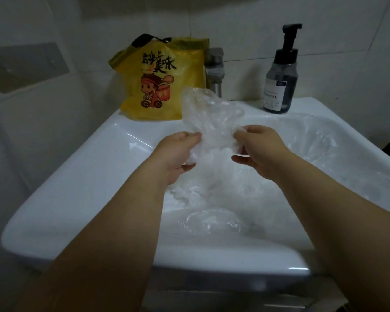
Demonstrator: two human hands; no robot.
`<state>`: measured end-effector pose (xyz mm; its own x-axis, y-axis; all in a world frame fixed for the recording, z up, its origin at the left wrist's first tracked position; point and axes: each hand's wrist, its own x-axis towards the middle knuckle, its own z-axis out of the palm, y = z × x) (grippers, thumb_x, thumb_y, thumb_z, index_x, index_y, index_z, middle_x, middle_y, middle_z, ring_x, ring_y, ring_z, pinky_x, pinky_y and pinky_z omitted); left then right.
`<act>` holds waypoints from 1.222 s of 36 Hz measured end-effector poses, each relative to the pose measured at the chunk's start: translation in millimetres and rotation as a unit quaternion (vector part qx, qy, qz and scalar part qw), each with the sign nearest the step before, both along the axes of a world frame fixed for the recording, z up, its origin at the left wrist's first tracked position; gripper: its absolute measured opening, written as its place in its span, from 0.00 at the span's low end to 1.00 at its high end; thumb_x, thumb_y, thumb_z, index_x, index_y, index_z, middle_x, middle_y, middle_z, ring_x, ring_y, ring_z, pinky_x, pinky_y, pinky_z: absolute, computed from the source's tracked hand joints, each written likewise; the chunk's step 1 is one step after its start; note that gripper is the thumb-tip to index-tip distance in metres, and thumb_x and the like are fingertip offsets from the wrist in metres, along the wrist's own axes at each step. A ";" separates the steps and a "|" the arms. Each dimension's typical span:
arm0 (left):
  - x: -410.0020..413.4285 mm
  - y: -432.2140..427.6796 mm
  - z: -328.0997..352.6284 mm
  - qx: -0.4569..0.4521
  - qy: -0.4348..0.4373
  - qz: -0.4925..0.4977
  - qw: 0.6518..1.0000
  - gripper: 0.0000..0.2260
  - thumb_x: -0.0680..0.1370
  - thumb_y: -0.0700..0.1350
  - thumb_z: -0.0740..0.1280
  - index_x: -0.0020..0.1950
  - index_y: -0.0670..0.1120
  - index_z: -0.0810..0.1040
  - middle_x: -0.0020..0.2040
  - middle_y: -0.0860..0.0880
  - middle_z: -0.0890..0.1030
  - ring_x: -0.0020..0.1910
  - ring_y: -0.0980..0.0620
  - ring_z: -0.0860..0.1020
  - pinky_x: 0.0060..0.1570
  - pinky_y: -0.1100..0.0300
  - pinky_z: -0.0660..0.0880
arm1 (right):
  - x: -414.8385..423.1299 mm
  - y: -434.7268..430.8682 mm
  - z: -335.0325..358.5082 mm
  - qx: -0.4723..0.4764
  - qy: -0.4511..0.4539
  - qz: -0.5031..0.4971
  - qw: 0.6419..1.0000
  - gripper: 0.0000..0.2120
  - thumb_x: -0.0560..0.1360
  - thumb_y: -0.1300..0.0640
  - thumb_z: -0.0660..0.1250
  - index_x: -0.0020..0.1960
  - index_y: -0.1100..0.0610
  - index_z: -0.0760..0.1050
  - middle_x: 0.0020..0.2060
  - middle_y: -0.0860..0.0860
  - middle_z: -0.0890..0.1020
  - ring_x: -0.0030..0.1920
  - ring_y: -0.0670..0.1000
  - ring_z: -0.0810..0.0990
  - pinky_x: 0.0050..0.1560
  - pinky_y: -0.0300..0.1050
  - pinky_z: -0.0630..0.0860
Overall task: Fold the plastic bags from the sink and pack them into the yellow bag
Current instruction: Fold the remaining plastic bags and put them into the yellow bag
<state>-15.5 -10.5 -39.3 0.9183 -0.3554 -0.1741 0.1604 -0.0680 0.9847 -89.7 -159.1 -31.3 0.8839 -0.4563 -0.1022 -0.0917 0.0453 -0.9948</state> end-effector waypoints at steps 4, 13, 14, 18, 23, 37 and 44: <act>8.6 2.6 1.7 -0.075 0.047 0.063 0.994 0.07 0.80 0.52 0.64 0.51 0.50 0.77 0.55 0.49 0.80 0.50 0.51 0.76 0.53 0.53 0.75 | -0.4 -3.5 2.0 0.101 0.028 -0.036 0.994 0.07 0.79 0.56 0.63 0.46 0.59 0.73 0.42 0.55 0.74 0.42 0.53 0.72 0.39 0.45 0.80; 12.6 9.0 3.4 -0.231 0.119 0.032 0.965 0.09 0.80 0.42 0.64 0.57 0.41 0.79 0.53 0.44 0.83 0.50 0.46 0.82 0.54 0.51 0.79 | 6.5 -10.0 1.1 0.177 0.010 -0.064 0.982 0.18 0.76 0.75 0.55 0.65 0.69 0.69 0.50 0.63 0.78 0.36 0.48 0.71 0.43 0.42 0.73; 12.0 9.1 3.7 -0.220 0.121 0.028 0.967 0.09 0.80 0.42 0.64 0.57 0.41 0.79 0.53 0.43 0.83 0.50 0.45 0.82 0.54 0.51 0.78 | 7.2 -11.0 1.0 0.169 -0.001 -0.068 0.983 0.21 0.76 0.75 0.54 0.69 0.69 0.66 0.59 0.67 0.76 0.36 0.48 0.71 0.41 0.41 0.72; 8.5 8.3 3.5 -0.164 0.097 -0.008 0.982 0.11 0.75 0.43 0.70 0.57 0.41 0.80 0.53 0.43 0.84 0.49 0.44 0.83 0.51 0.51 0.80 | 5.5 -14.1 3.1 0.248 -0.036 -0.110 0.962 0.24 0.75 0.76 0.52 0.66 0.62 0.72 0.58 0.59 0.78 0.36 0.48 0.75 0.44 0.42 0.76; 10.8 9.8 -0.1 -0.143 0.075 -0.022 0.987 0.22 0.70 0.45 0.76 0.63 0.44 0.79 0.58 0.42 0.82 0.56 0.43 0.81 0.62 0.44 0.75 | -5.6 -12.6 11.8 0.410 -0.090 -0.073 0.904 0.14 0.72 0.70 0.52 0.47 0.63 0.75 0.34 0.54 0.80 0.28 0.51 0.80 0.31 0.40 0.77; 2.5 16.0 13.9 -0.304 0.074 -0.051 0.948 0.15 0.75 0.49 0.68 0.59 0.45 0.79 0.50 0.44 0.84 0.46 0.45 0.84 0.49 0.45 0.80 | -2.5 -14.9 11.6 0.348 -0.063 -0.033 0.935 0.10 0.81 0.53 0.60 0.54 0.59 0.75 0.48 0.57 0.84 0.46 0.57 0.84 0.39 0.51 0.82; 6.2 19.2 10.2 -0.272 0.105 -0.049 0.955 0.23 0.73 0.50 0.70 0.67 0.44 0.76 0.59 0.44 0.82 0.55 0.43 0.82 0.52 0.45 0.79 | -2.0 -21.6 10.2 0.398 -0.076 0.005 0.914 0.16 0.81 0.49 0.58 0.58 0.60 0.75 0.54 0.61 0.82 0.52 0.63 0.83 0.47 0.60 0.79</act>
<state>-9.3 8.7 -29.1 0.8411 -0.5281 -0.1165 0.3776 0.4193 0.8256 -91.7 -180.7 -21.1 0.9195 -0.2823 -0.2736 0.0408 0.7608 -0.6477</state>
